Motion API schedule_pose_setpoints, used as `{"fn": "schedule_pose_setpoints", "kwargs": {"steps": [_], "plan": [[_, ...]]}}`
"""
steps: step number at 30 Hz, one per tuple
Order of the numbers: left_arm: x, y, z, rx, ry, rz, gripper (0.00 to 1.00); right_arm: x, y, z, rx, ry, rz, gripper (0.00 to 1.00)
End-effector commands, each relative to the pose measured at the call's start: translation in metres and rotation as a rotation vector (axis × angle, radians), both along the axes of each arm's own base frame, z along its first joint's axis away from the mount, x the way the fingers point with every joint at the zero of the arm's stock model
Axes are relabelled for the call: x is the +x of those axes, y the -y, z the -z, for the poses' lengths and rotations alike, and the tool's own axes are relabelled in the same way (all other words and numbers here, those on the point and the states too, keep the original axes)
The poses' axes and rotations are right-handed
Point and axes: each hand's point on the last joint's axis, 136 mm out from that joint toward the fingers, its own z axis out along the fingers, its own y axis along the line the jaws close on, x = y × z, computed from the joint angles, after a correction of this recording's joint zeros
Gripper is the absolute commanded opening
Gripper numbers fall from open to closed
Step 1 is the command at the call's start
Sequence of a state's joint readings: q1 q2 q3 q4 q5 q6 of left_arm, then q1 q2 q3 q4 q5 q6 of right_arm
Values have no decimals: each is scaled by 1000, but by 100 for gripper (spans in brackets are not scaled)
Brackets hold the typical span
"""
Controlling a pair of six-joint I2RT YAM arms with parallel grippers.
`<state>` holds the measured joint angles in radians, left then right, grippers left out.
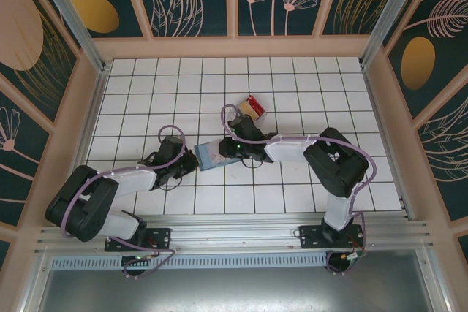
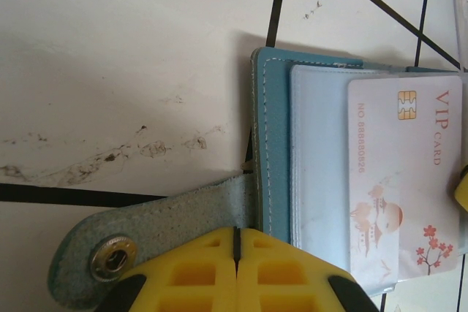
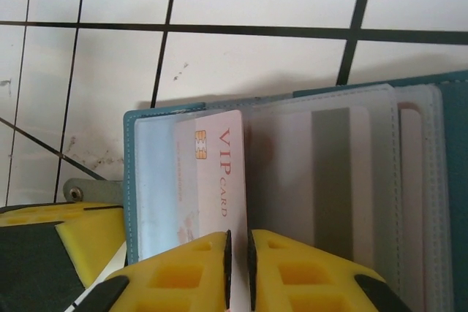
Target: Put the credit cards into the card holder
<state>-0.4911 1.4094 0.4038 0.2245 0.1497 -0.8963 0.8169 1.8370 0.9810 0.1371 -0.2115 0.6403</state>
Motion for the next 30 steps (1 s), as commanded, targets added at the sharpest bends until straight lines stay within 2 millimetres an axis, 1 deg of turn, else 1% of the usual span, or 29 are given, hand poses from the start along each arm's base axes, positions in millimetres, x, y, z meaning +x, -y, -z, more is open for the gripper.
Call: {"fn": "schedule_pose_setpoints", "kwargs": {"steps": [1, 7, 14, 21, 27, 30], "plan": [[-22, 8, 15, -8, -98, 55, 7, 4, -10, -6, 28, 1, -25, 14], [-20, 9, 13, -8, -94, 56, 7, 4, -18, -5, 48, -14, -40, 12], [-17, 12, 12, -13, -92, 61, 7, -4, -29, 1, 48, -37, -76, 12], [-15, 13, 11, -12, -92, 66, 7, -9, -43, 2, 50, -41, -112, 12], [-16, 10, 9, 3, -87, 64, 7, -7, -37, -1, 27, -22, -100, 12], [-15, 5, 3, 34, -76, 52, 9, -4, -31, -8, 27, -6, -86, 12]]}}
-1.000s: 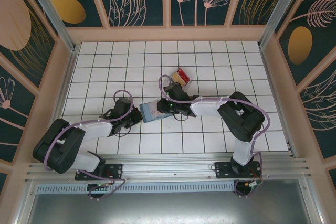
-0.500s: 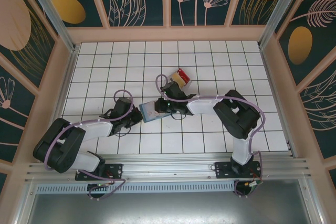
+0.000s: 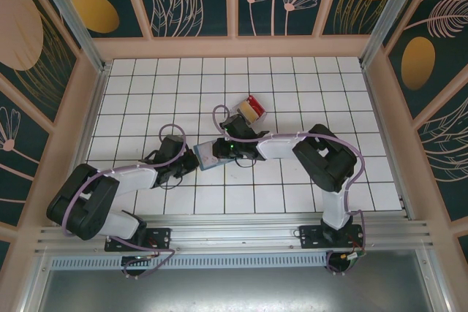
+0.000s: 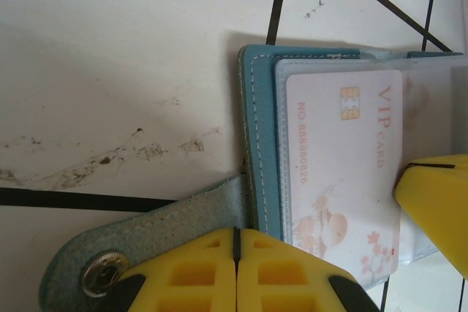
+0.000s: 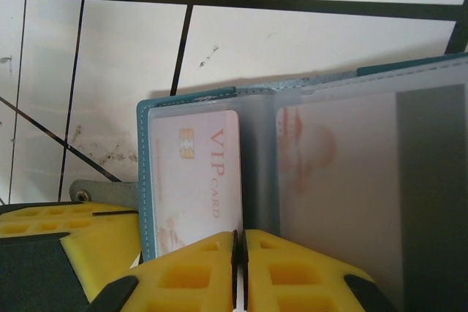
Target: Put the credit cards into the card holder
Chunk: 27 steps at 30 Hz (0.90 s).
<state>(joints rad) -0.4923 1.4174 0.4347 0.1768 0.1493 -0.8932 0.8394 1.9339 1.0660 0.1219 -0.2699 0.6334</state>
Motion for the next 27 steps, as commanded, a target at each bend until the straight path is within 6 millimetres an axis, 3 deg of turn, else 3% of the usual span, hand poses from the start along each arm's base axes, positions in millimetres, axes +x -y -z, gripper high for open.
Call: {"fn": "schedule_pose_setpoints", "kwargs": {"steps": [1, 14, 21, 27], "plan": [[-15, 2, 0, 30, -48, 45, 10, 2, -4, -25, 24, 47, -11, 13], [13, -8, -65, 109, 94, 13, 20, 13, 27, -50, 11, 103, 50, 18], [48, -9, -76, 198, 126, 28, 20, 4, 51, -46, -5, 89, 85, 18], [84, -6, -71, 217, 123, 52, 19, -10, 64, -42, -5, 69, 95, 18]]}}
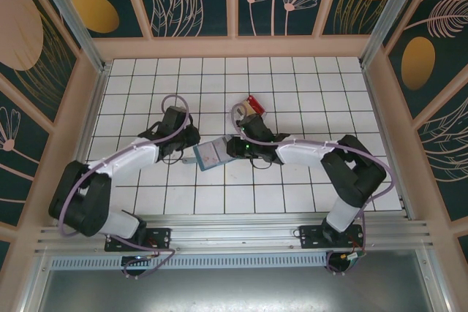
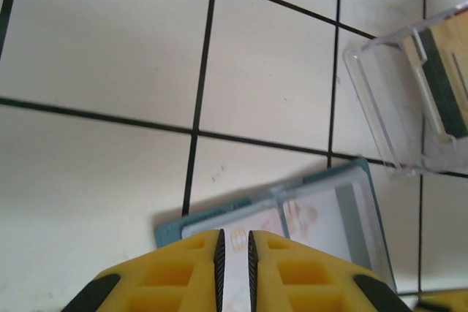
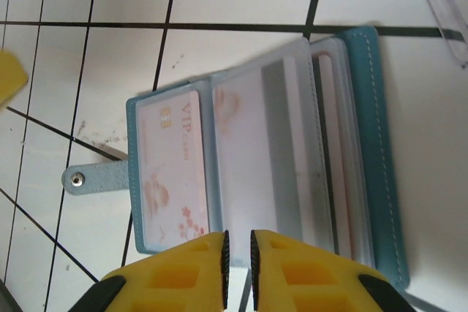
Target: Put the credit cards into the card holder
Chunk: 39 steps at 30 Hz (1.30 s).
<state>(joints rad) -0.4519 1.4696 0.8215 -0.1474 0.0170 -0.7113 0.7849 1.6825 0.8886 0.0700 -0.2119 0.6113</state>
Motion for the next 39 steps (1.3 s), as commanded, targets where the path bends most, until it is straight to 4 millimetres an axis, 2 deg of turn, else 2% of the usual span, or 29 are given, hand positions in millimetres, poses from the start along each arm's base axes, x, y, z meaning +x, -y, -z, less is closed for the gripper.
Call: {"fn": "schedule_pose_setpoints", "kwargs": {"steps": [1, 5, 7, 8, 13, 16, 23, 24, 31, 36, 39], "plan": [[17, 0, 3, 33, -4, 40, 19, -6, 9, -7, 10, 2, 16, 18], [32, 7, 11, 35, -20, 70, 18, -15, 17, 0, 8, -22, 23, 18], [32, 11, 23, 37, -51, 93, 18, -20, 20, 5, 3, -36, 23, 18], [39, 16, 19, 30, -43, 104, 18, -21, 21, 6, 0, -40, 20, 18], [34, 21, 46, 28, -111, 136, 19, -29, 26, 19, -25, -65, 15, 18], [29, 20, 52, 22, -124, 141, 20, -30, 28, 24, -35, -72, 15, 18], [-10, 6, 79, 30, -205, 132, 21, -23, 24, 37, -52, -83, 20, 18], [-14, 4, 74, 25, -193, 129, 21, -21, 23, 39, -56, -83, 26, 18], [-48, -7, 78, -16, -221, 93, 22, -2, 12, 43, -67, -58, 28, 18], [-69, -13, 81, -66, -225, 49, 22, 16, -5, 48, -85, -38, -10, 18], [-77, -7, 80, -127, -218, 37, 22, 26, -12, 50, -104, -23, -33, 18]]}}
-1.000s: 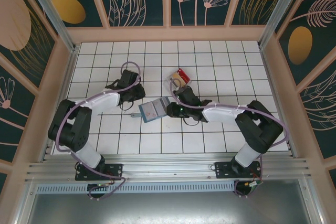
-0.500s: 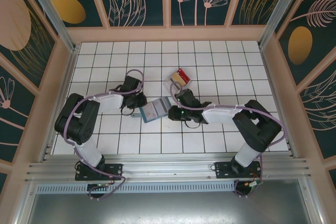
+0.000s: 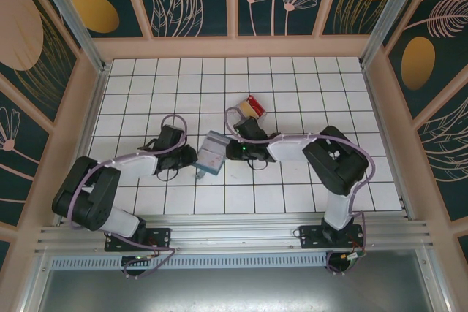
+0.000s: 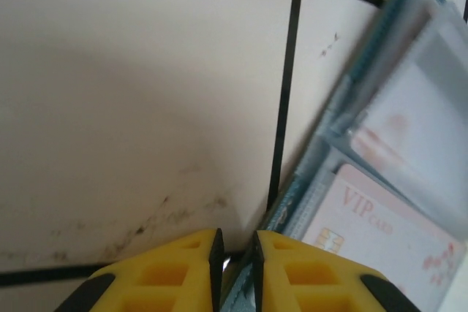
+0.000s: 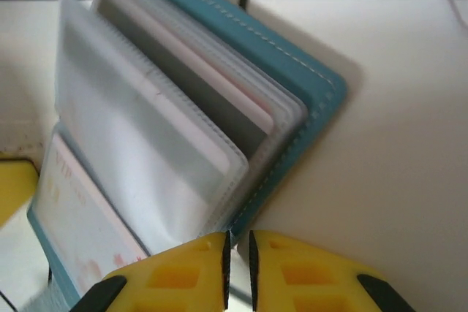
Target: Put the credit cards into the card holder
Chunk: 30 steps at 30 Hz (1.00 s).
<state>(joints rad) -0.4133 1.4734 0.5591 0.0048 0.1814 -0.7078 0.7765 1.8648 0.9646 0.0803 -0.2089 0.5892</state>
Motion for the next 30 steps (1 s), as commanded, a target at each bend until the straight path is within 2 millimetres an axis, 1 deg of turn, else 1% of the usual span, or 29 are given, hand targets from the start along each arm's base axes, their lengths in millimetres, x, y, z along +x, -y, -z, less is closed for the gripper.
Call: {"fn": "schedule_pose_setpoints", "kwargs": {"steps": [1, 7, 9, 14, 19, 24, 30], "plan": [[-22, 7, 8, -60, -61, -25, 22, 15, -8, 4, -30, 31, -39, 18], [-35, 33, 5, -92, -68, 13, 22, 25, -30, 5, -31, 24, -135, 18], [-39, 40, 3, -106, -70, 24, 22, 27, -37, 10, -43, 4, -174, 18], [-45, 45, -5, -125, -63, 22, 22, 34, -44, 17, -56, -6, -217, 18], [-46, 46, -14, -141, -48, 14, 22, 40, -52, 16, -47, -8, -274, 18], [-43, 52, -15, -155, -45, 18, 22, 42, -61, 16, -54, -20, -340, 19], [-41, 63, -14, -159, -50, 41, 22, 37, -70, 17, -30, -50, -385, 19]]}}
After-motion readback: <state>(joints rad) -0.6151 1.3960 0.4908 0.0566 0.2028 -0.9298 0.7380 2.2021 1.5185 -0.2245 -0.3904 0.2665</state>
